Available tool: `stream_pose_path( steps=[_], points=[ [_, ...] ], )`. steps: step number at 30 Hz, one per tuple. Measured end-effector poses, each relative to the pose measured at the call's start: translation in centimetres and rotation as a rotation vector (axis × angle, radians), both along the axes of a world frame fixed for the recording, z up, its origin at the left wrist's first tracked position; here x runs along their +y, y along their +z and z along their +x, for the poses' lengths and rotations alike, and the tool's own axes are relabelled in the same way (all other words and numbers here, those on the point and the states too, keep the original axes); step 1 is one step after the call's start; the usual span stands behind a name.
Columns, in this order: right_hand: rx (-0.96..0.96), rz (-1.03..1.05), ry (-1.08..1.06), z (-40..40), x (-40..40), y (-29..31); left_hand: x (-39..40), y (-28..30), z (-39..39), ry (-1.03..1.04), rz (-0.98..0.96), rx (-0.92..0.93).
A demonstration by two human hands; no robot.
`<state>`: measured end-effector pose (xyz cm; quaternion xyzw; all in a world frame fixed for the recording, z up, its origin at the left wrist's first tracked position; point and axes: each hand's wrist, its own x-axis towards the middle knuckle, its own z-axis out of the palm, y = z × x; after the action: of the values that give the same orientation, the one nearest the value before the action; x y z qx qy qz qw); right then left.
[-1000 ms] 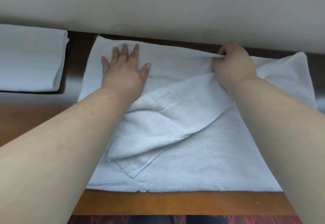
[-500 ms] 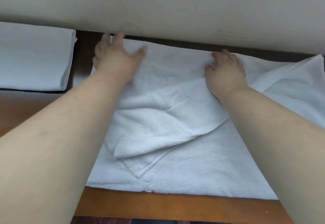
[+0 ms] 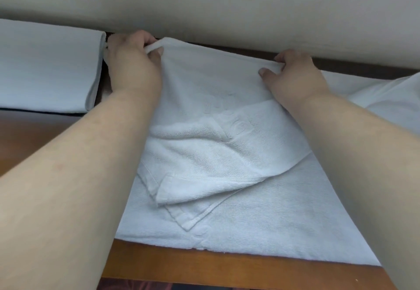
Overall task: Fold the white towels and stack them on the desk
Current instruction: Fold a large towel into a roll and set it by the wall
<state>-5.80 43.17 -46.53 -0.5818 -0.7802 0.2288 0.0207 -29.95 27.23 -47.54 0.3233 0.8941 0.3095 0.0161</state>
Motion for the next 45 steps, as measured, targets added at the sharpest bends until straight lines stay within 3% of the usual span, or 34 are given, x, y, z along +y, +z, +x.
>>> stream_pose_path(
  steps=[2,4,9,12,15,19,22,24,26,30,34,38,41,43,45],
  points=[
    [-0.065,0.029,0.029,-0.5,0.0,-0.2,0.0,0.2,0.0,-0.039,0.017,0.015],
    [-0.010,0.071,0.017,-0.9,0.0,-0.5,-0.1,0.3,-0.1,-0.071,0.021,0.021],
    [0.287,0.062,-0.227,-1.6,-0.6,-0.9,-1.1,-0.3,0.9,-0.064,-0.020,0.018],
    [0.524,0.162,-0.313,-2.4,-1.2,-1.0,-1.4,-0.5,1.0,-0.014,0.068,-0.007],
    [0.598,0.196,-0.319,-2.6,-1.7,-1.1,-1.6,-0.6,0.8,-0.011,0.065,0.037],
    [0.508,0.128,-0.048,-2.3,-2.2,-0.8,-1.3,0.4,2.2,-0.007,-0.039,0.264],
    [0.442,0.136,0.045,-0.4,-1.7,0.5,0.9,1.1,5.2,-0.463,0.077,0.207],
    [0.242,0.137,0.113,1.9,-0.7,1.3,1.9,0.7,6.9,-0.740,-0.078,0.060],
    [-0.031,0.144,0.203,4.8,0.3,1.8,2.4,-0.7,7.1,-0.805,-0.342,0.072],
    [-0.232,0.157,0.270,9.8,1.3,2.2,2.8,-2.1,6.2,-0.765,-0.588,0.118],
    [-0.236,0.226,0.269,11.7,1.2,1.6,3.4,-2.3,6.6,-0.671,-0.688,0.114],
    [-0.230,0.166,0.278,11.9,0.8,1.3,3.8,-1.6,6.9,-0.643,-0.767,0.091],
    [-0.076,0.121,0.310,11.5,-0.7,2.0,2.9,-0.9,6.3,-0.576,-0.588,0.066],
    [0.011,0.105,0.383,10.9,-2.7,2.3,2.2,-0.4,4.3,-0.370,-0.327,0.054],
    [0.066,0.086,0.456,9.7,-4.9,2.0,2.1,0.3,1.6,-0.130,-0.261,-0.009]
  ],
)
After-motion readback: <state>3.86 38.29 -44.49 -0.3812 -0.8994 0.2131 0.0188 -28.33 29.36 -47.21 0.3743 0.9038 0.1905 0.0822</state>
